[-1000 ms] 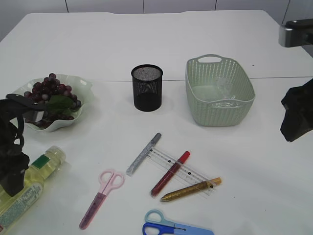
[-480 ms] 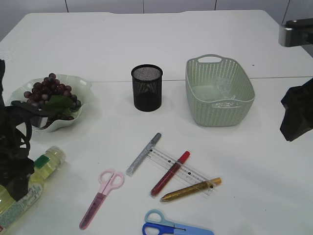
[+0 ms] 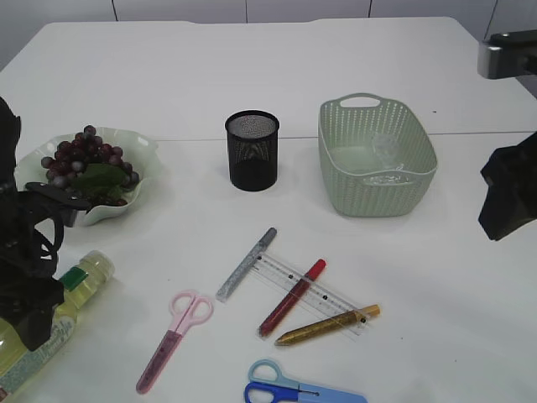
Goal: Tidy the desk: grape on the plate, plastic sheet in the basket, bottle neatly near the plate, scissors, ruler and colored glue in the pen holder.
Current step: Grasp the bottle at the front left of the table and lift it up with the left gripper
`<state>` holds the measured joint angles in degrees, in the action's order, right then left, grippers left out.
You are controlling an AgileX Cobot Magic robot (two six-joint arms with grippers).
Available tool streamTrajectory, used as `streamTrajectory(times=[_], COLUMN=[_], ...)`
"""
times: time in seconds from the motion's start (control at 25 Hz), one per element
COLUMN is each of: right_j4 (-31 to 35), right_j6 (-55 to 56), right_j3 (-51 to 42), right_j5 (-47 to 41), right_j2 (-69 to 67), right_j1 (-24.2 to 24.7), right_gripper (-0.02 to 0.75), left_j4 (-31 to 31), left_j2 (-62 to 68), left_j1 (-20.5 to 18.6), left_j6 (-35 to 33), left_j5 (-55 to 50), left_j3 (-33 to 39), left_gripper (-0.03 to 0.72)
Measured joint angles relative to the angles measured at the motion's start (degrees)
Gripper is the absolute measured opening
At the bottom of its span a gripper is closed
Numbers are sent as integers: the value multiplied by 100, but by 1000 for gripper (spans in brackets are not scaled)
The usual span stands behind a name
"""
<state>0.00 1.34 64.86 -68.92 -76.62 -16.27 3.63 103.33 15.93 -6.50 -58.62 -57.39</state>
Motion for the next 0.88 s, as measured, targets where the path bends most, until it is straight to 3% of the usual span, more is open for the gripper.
streamTrajectory(times=[0.48,0.88], right_j4=[0,0], right_j6=[0,0], right_j3=[0,0], right_j5=[122,131], right_j2=[0,0], right_j1=[0,0], right_gripper=[515,515], left_j4=[-101,-99], left_j2=[13,13], left_j1=[0,65], left_j6=[0,4], left_j5=[-46,-131], left_j3=[0,0], left_gripper=[614,617])
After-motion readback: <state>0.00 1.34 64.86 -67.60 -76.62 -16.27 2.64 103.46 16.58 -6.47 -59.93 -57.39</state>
